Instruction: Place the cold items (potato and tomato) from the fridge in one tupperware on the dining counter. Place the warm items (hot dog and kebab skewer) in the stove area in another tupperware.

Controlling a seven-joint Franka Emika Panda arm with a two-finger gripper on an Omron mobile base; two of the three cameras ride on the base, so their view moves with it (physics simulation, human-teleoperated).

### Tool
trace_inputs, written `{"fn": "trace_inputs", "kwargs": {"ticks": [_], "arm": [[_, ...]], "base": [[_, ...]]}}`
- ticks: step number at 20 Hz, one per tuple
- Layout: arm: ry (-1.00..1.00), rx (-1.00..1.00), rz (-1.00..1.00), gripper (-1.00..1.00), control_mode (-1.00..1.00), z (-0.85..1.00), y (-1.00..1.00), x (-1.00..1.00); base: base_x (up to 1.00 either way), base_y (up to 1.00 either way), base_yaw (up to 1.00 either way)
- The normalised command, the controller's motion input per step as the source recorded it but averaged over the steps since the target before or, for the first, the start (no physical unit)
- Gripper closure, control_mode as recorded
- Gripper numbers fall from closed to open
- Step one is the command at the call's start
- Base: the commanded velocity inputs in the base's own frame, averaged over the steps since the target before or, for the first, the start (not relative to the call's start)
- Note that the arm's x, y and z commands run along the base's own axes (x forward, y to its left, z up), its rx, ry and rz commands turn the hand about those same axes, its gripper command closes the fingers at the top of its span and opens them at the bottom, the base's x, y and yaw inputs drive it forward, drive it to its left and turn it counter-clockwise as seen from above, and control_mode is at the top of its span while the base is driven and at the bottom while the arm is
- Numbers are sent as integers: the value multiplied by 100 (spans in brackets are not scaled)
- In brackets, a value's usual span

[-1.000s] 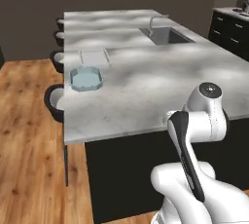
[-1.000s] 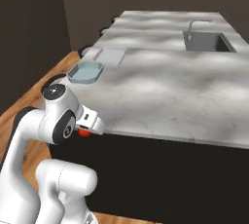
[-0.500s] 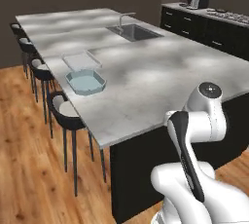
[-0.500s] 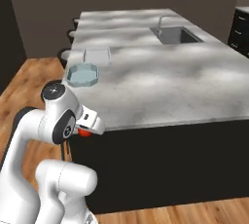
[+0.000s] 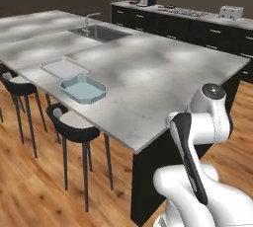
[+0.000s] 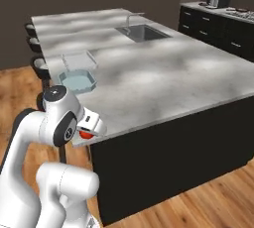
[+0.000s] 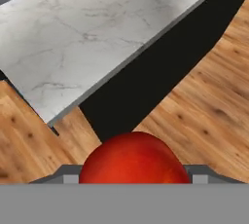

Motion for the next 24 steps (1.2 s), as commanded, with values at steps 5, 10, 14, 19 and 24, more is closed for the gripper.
{"fn": "trace_inputs", "kwargs": {"ticks": [5,10,14,19,24], "arm": [[0,0,0,100,100,0,0,0],[0,0,0,100,100,0,0,0],[0,0,0,100,100,0,0,0],[0,0,0,100,100,0,0,0],[0,0,0,100,100,0,0,0]], "base": [[20,100,-52],[2,100,-36],[2,100,-39],[12,100,-46],[34,100,-53]]}}
